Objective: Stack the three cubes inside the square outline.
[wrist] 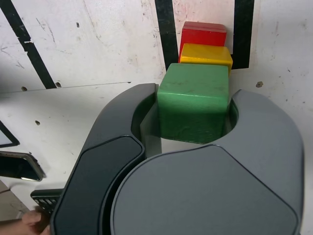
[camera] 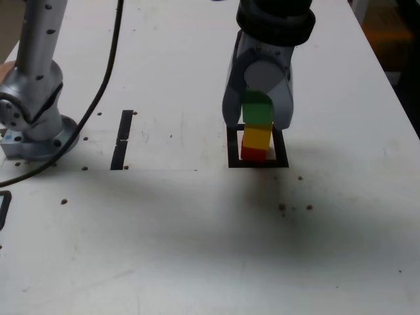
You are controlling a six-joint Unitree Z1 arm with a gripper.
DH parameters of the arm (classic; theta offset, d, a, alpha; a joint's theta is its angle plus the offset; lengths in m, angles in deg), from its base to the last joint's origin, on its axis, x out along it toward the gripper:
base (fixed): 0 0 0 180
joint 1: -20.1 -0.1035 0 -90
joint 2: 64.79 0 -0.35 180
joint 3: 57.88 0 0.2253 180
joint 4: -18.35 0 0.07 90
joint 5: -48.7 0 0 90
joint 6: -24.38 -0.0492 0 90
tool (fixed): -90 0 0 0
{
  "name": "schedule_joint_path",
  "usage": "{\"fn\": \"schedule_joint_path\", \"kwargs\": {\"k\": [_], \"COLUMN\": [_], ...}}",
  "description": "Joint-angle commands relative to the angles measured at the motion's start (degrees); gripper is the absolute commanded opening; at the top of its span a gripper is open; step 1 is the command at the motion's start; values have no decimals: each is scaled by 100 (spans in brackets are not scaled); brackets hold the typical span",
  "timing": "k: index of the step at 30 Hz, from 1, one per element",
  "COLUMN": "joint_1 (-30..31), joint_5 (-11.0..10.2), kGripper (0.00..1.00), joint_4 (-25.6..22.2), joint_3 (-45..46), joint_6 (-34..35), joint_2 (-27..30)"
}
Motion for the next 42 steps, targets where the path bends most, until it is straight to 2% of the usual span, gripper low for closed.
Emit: {"fn": "schedule_joint_path", "kwargs": {"k": [1,9,13,24,30,39,42], "joint_1": [6,6,6,6,6,-1,-111], "joint_5": [-14,-35,-37,-99,-330,-714,-834], "kGripper": [31,52,60,64,66,68,69], "joint_4": [4,-10,-23,-24,-90,-502,-606], "joint_3": [5,28,21,-17,-172,-81,521], "joint_6": [-2,-33,-64,-107,-104,51,245], "joint_2": [-3,-9,-13,-37,78,767,1373]}}
